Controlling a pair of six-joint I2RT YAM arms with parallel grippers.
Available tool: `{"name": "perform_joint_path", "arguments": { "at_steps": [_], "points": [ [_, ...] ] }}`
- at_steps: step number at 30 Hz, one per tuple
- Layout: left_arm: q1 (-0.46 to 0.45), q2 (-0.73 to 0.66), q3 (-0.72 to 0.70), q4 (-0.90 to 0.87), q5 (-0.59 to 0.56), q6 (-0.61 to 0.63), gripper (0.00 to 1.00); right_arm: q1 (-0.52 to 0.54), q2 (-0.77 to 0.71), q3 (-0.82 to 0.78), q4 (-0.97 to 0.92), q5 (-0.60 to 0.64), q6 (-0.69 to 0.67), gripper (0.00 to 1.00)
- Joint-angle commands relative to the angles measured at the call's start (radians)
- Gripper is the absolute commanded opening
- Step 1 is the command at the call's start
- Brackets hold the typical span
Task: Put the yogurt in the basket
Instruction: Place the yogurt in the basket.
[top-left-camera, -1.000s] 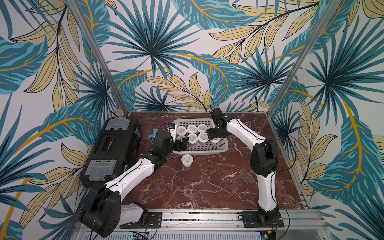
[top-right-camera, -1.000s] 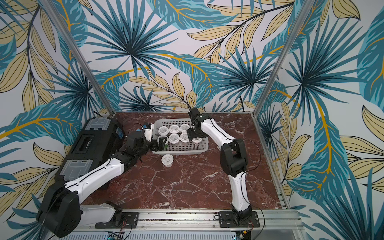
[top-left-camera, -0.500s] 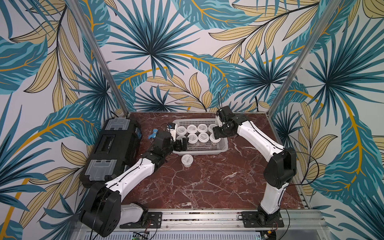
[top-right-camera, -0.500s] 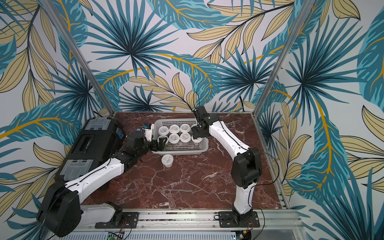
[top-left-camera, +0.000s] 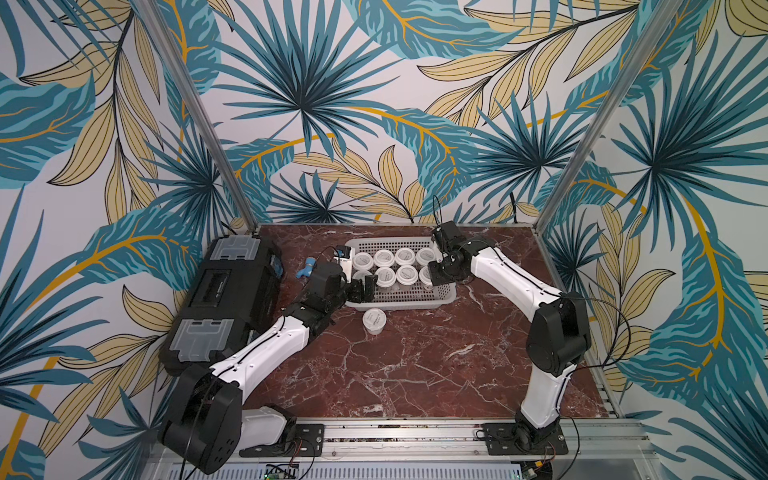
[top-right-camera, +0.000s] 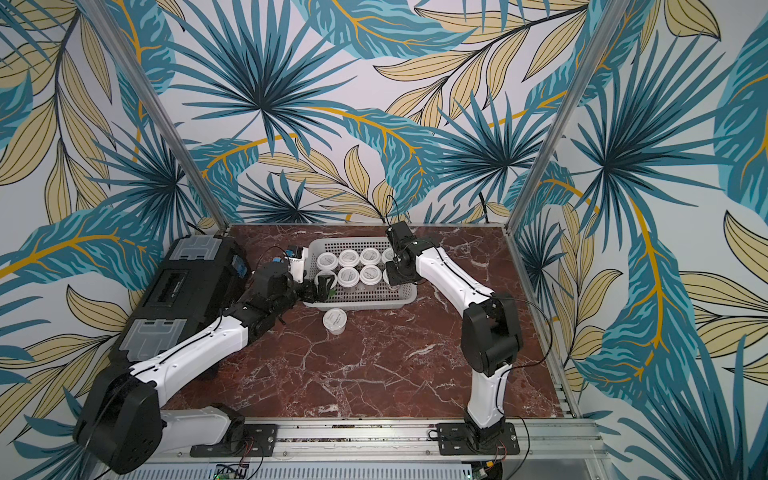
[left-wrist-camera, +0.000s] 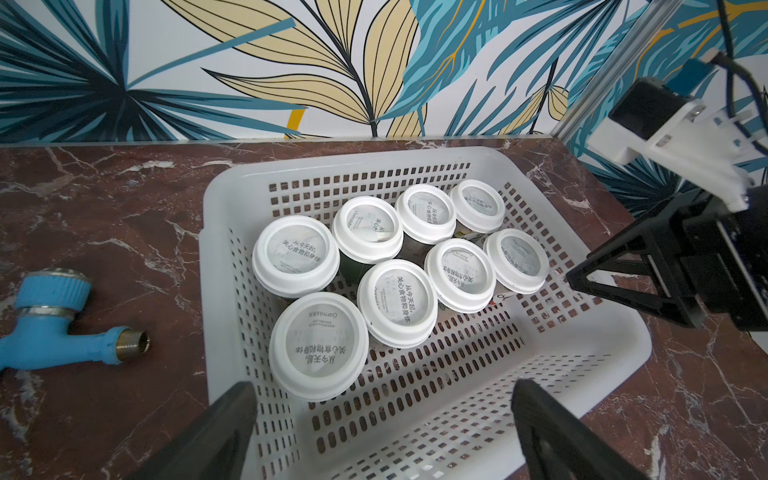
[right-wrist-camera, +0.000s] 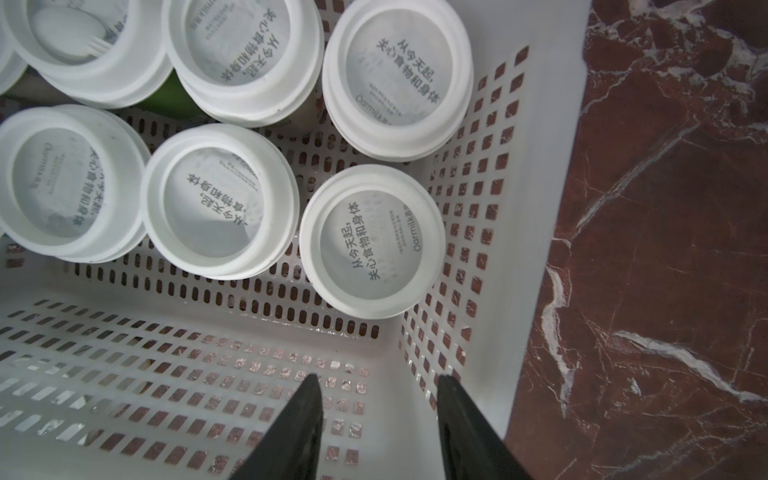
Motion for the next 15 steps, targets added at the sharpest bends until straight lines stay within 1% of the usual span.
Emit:
{"name": "perform_joint_path", "arguments": {
  "at_steps": [1, 15],
  "points": [
    [-0.006, 0.015, 0.050, -0.012, 0.004, 0.013, 1.00, 0.000, 0.036, -0.014, 0.016, -0.004, 0.006, 0.48],
    [-0.006, 0.018, 0.054, -0.014, 0.007, 0.014, 1.00, 0.001, 0.087, 0.003, 0.016, -0.012, 0.002, 0.47]
  ]
}}
